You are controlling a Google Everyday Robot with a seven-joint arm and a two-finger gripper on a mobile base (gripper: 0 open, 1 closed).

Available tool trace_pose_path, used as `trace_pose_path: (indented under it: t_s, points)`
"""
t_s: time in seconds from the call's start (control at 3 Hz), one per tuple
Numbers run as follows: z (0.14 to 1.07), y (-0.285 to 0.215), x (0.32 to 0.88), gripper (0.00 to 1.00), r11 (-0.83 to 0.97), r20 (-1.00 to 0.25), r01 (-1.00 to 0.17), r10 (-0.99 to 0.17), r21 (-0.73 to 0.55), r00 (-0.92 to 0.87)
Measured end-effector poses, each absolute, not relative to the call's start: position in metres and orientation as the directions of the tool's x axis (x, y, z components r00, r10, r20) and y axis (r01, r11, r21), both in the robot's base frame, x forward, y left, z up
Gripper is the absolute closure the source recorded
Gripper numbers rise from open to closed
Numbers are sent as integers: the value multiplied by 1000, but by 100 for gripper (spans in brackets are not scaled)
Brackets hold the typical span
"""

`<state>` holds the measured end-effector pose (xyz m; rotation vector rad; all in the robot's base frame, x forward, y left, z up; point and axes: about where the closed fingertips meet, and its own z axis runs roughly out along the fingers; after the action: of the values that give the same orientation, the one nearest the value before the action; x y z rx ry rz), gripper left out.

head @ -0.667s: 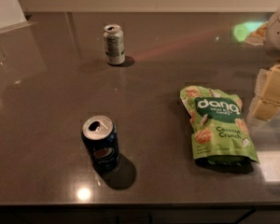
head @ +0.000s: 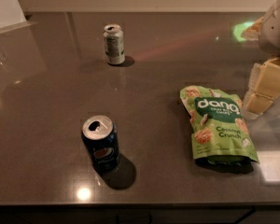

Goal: Move 7up can near pepsi can

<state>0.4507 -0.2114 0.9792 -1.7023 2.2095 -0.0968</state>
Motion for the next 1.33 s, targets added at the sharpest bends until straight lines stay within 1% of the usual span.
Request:
trace_pose_path:
  t_s: [0.33,0.67,1.0,1.33]
  points:
    - [981,-203,474,0,291,-279,-915,-937,-281,-212]
    - [983,-186,517,0,312,-374,-902,-908,-299,-190]
    - [978,-146,579,0,316,-489,-894,-862,-316,-132]
    - [970,-116,617,0,326,-551,-886,-828,-328,-101]
